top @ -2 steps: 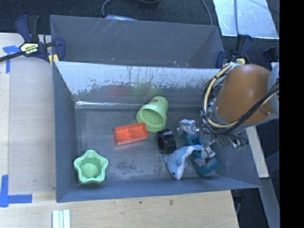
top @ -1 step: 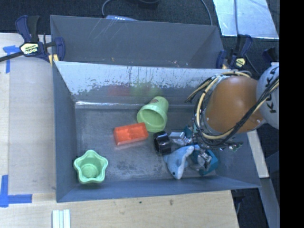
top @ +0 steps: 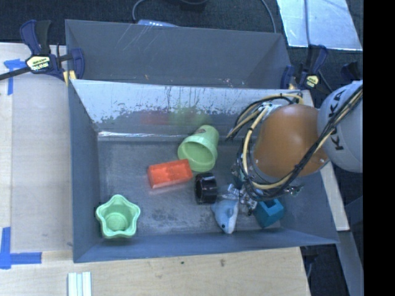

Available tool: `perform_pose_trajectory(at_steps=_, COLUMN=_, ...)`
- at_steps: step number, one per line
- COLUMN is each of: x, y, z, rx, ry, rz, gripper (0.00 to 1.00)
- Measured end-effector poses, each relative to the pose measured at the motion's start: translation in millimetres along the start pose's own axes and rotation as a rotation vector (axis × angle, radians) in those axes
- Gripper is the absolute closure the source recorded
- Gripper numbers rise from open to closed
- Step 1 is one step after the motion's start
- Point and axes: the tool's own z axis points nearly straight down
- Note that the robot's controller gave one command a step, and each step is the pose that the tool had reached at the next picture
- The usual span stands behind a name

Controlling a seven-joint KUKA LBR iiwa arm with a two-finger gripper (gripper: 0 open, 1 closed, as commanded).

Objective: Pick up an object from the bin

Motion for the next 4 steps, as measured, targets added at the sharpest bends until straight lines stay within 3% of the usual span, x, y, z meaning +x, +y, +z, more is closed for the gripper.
perform_pose_trajectory(at_steps=2, x=0.5, y=1.0, z=-3.5, rx=-0.002, ry=0.000, rz=0.000, gripper=1.00)
perform_pose_trajectory(at_steps=3, x=1.4, y=2.6, z=-23.5, rx=-0.008, ry=0.004, rz=0.001, gripper=1.00)
perform_pose_trajectory(at_steps=4, x=0.0, y=0.0, z=-43.1, rx=0.001, ry=-0.001, rz=0.002, gripper=1.00)
